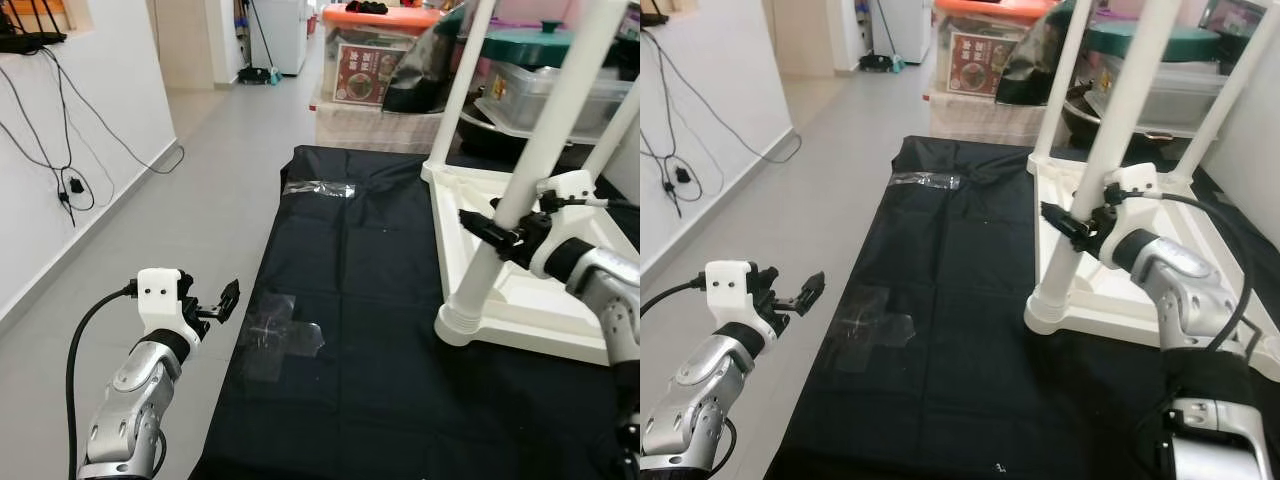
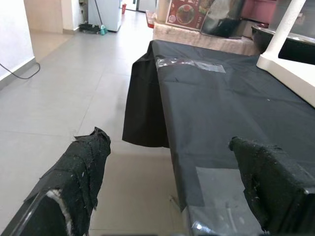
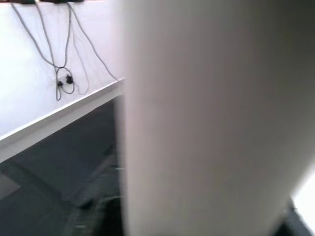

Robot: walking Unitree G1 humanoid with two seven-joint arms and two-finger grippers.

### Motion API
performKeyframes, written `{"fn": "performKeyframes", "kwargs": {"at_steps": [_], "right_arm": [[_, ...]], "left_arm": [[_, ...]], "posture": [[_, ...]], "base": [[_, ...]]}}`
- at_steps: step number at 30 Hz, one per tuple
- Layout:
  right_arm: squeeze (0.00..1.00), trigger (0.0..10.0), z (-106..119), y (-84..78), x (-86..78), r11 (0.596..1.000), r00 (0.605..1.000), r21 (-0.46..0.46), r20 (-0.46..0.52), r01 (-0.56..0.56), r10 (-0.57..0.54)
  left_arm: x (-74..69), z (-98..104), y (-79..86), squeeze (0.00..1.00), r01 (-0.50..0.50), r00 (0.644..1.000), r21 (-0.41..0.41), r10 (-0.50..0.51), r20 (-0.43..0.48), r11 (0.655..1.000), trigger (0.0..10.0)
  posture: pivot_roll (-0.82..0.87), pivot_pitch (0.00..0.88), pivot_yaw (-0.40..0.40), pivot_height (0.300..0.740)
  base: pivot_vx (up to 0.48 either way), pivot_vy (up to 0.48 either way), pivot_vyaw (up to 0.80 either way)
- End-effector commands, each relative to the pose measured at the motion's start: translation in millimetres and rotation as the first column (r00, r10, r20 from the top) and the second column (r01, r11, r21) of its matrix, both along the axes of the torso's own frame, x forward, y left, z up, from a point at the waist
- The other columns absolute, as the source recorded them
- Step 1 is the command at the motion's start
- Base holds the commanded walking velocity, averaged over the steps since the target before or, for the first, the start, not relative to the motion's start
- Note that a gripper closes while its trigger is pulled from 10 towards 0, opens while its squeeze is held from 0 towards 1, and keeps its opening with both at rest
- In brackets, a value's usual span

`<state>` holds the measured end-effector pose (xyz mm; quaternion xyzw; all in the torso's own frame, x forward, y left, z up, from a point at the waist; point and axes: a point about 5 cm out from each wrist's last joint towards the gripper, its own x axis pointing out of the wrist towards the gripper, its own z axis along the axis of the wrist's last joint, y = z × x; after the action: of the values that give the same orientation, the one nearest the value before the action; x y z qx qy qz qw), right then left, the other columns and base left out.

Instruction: Building children table

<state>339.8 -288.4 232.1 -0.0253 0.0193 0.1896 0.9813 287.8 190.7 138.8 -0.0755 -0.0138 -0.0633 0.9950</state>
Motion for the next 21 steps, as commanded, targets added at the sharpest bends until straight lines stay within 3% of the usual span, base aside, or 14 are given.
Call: {"fn": "performKeyframes", "kwargs": {"at_steps": [1, 5, 10, 12, 13, 14, 15, 17, 18, 19, 20, 21], "right_arm": [[0.0, 0.0, -3.0, -15.7, -1.5, 0.999, 1.0, -0.023, -0.014, 0.025, -0.025], [0.0, 0.0, -7.5, -20.4, -3.9, 1.0, 1.0, -0.017, -0.027, 0.016, -0.016], [0.0, 0.0, -16.0, -26.6, -4.7, 0.995, 0.994, -0.011, -0.031, 0.1, -0.101], [0.0, 0.0, -23.6, -28.0, -1.4, 0.963, 0.963, 0.019, -0.049, 0.267, -0.266], [0.0, 0.0, -23.6, -28.0, -1.4, 0.963, 0.963, 0.019, -0.049, 0.267, -0.266], [0.0, 0.0, -28.8, -30.2, 0.0, 0.907, 0.906, 0.042, -0.078, 0.42, -0.416], [0.0, 0.0, -28.8, -30.2, 0.0, 0.907, 0.906, 0.042, -0.078, 0.42, -0.416], [0.0, 0.0, -46.1, -18.7, -12.2, 0.647, 0.655, 0.111, -0.174, 0.755, -0.735], [0.0, 0.0, -53.8, -7.6, -21.2, 0.557, 0.569, 0.12, -0.218, 0.822, -0.793], [0.0, 0.0, -58.4, 6.0, -28.8, 0.502, 0.518, 0.127, -0.236, 0.856, -0.823], [0.0, 0.0, -58.4, 6.0, -28.8, 0.502, 0.518, 0.127, -0.236, 0.856, -0.823], [0.0, 0.0, -62.3, 26.5, -32.9, 0.485, 0.507, 0.146, -0.246, 0.862, -0.826]], "left_arm": [[-2.4, -3.5, 0.5, 0.0, -0.002, 1.0, 0.005, 0.002, -0.008, 1.0, 10.0], [-2.8, -3.6, 0.8, 0.0, -0.004, 1.0, 0.006, 0.004, -0.007, 1.0, 10.0], [-3.9, -4.4, 0.3, 0.0, 0.001, 1.0, 0.007, -0.001, -0.01, 1.0, 10.0], [-3.9, -4.2, 0.7, 0.0, 0.001, 1.0, 0.007, -0.001, -0.01, 1.0, 10.0], [-3.9, -4.2, 0.7, 0.0, 0.001, 1.0, 0.007, -0.001, -0.01, 1.0, 10.0], [-4.2, -4.0, 1.3, 0.0, 0.0, 1.0, 0.008, 0.0, -0.009, 1.0, 10.0], [-4.2, -4.0, 1.3, 0.0, 0.0, 1.0, 0.008, 0.0, -0.009, 1.0, 10.0], [-5.0, -3.6, 2.9, 0.0, -0.007, 1.0, 0.007, 0.007, -0.01, 1.0, 10.0], [-5.2, -3.4, 3.3, 0.0, -0.009, 1.0, 0.007, 0.009, -0.01, 1.0, 10.0], [-5.4, -3.3, 3.1, 0.0, -0.011, 1.0, 0.005, 0.011, -0.01, 1.0, 10.0], [-5.4, -3.3, 3.1, 0.0, -0.011, 1.0, 0.005, 0.011, -0.01, 1.0, 10.0], [-5.4, -3.1, 2.7, 0.0, -0.012, 1.0, 0.002, 0.012, -0.01, 1.0, 10.0]], "posture": [[-0.07, 0.0, -0.089, 0.74], [-0.07, 0.0, -0.088, 0.74], [-0.07, 0.0, -0.085, 0.74], [-0.07, 0.0, -0.085, 0.74], [-0.07, 0.0, -0.085, 0.74], [-0.06, 0.0, -0.085, 0.74], [-0.06, 0.0, -0.085, 0.74], [-0.06, 0.0, -0.083, 0.74], [-0.06, 0.0, -0.083, 0.74], [-0.06, 0.0, -0.081, 0.74], [-0.06, 0.0, -0.081, 0.74], [-0.06, 0.0, -0.08, 0.74]], "base": [[0.0, 0.0, 0.0], [0.0, 0.0, 0.0], [0.0, 0.0, 0.0], [0.0, 0.0, 0.0], [0.0, 0.0, 0.0], [0.0, 0.0, 0.0], [0.0, 0.0, 0.0], [0.0, 0.0, 0.0], [0.0, 0.0, 0.0], [0.0, 0.0, 0.0], [0.0, 0.0, 0.0], [0.0, 0.0, 0.0]]}}
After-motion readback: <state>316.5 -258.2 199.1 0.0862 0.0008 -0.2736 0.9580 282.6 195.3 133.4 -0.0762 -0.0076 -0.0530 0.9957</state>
